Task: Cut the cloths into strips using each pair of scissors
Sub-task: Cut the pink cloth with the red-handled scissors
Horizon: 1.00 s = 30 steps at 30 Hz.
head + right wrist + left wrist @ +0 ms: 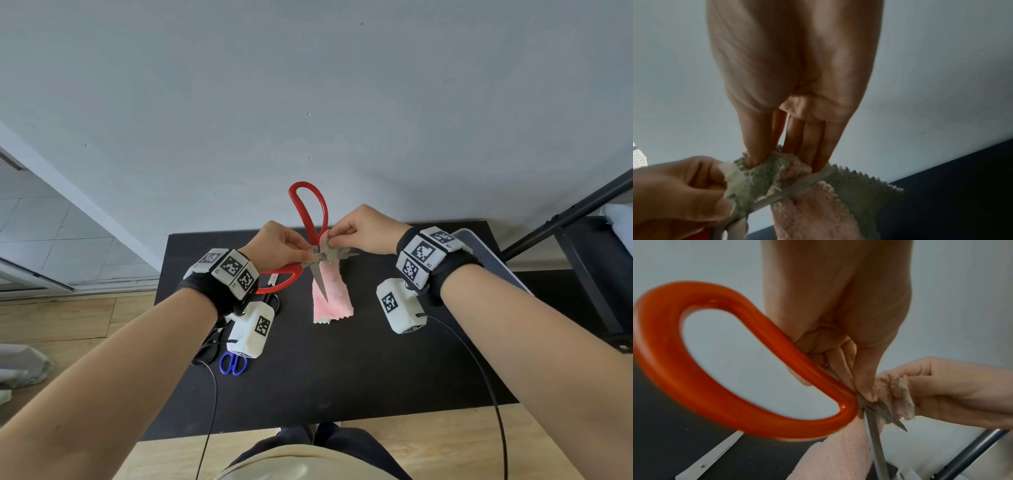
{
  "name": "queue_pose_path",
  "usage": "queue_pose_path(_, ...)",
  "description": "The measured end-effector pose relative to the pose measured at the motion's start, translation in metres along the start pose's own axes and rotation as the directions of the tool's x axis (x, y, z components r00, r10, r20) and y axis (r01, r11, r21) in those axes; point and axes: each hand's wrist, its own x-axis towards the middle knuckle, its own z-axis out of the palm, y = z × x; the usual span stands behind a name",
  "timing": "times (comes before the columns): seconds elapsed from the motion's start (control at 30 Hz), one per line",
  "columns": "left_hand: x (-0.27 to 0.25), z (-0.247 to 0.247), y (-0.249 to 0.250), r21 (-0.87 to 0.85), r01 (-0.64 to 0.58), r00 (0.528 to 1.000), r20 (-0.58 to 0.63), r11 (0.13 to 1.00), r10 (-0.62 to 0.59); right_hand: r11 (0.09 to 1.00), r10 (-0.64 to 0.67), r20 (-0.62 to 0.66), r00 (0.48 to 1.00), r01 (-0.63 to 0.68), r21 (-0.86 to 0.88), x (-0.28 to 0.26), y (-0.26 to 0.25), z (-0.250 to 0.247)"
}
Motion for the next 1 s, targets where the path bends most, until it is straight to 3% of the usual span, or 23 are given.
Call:
queue_pose_path(0.33, 0.0, 0.001, 0.003, 0.02, -0.03, 0.999, -0.023, 0.999, 0.03, 0.997, 0.072, 0.037, 0.997, -0.072, 0.001, 0.007, -0.002, 0.015)
queue_pose_path(0.6, -0.003, 0.0, 0.002, 0.046, -0.033, 0.999, 0.041, 0.998, 0.031, 0.995, 0.082, 0.104, 0.991, -0.075, -0.07, 0.0, 0.01, 0.016)
queue_pose_path(1.0, -0.003, 0.0, 0.007, 0.122, -0.029, 0.996, 0.083, 0.992, 0.019, 0.992, 0.128, 0.154, 0.98, -0.129, -0.002, -0.005, 0.022, 0.011)
